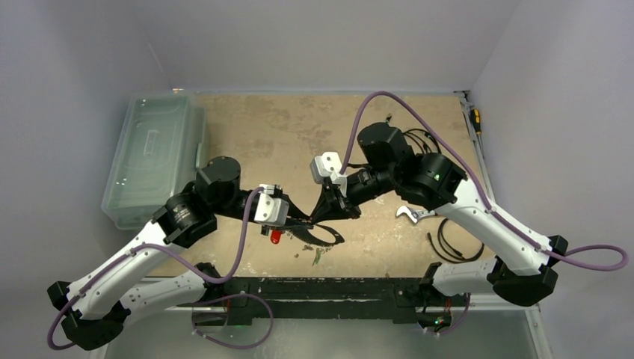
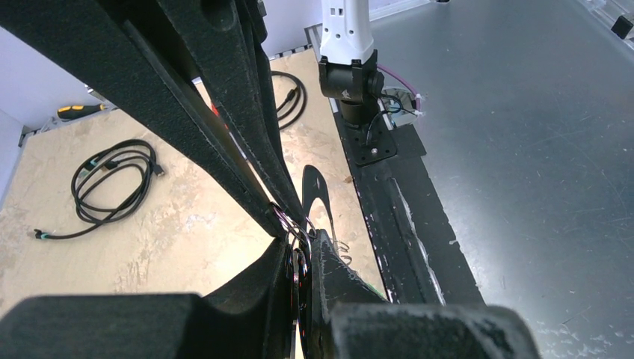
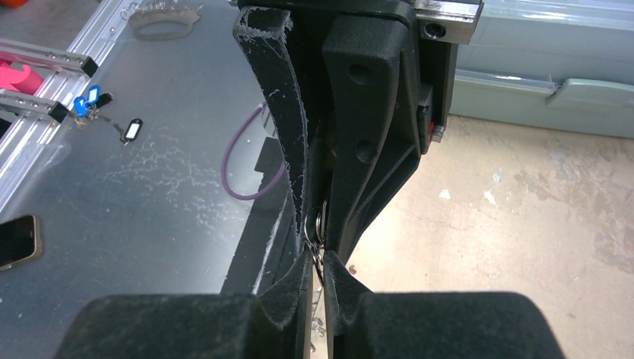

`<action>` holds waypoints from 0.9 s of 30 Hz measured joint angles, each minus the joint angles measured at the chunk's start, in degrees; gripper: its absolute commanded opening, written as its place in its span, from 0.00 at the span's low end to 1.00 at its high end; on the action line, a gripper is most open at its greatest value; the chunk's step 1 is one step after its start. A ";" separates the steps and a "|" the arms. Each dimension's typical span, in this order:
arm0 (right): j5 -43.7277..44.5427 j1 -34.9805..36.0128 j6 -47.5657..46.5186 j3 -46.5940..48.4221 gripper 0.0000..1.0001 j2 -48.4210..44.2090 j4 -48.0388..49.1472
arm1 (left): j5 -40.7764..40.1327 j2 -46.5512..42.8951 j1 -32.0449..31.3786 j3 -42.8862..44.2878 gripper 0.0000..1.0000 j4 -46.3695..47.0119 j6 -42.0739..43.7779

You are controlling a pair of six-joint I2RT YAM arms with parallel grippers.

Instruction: Put the keys on the keyring

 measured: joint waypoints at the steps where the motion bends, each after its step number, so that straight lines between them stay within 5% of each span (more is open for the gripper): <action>1: -0.07 0.00 0.00 -0.33 0.01 -0.20 0.35 | 0.00 0.02 0.00 0.00 0.00 0.00 -0.02; 8: 0.02 0.00 1.92 -6.29 0.00 -4.68 7.56 | -0.04 -0.04 -0.07 0.00 0.00 0.83 -1.38; 15: 1.84 0.00 8.81 -19.06 0.00 -13.88 26.73 | -0.63 -1.38 -0.35 0.11 0.00 4.13 -3.21; 23: 6.67 0.00 20.35 -33.64 0.00 -20.70 52.24 | -3.43 -2.80 -0.33 0.11 0.29 6.80 -4.85; 27: 8.41 0.00 26.58 -39.23 0.00 -21.35 62.73 | -5.16 -3.06 -0.28 0.11 0.34 8.28 -4.98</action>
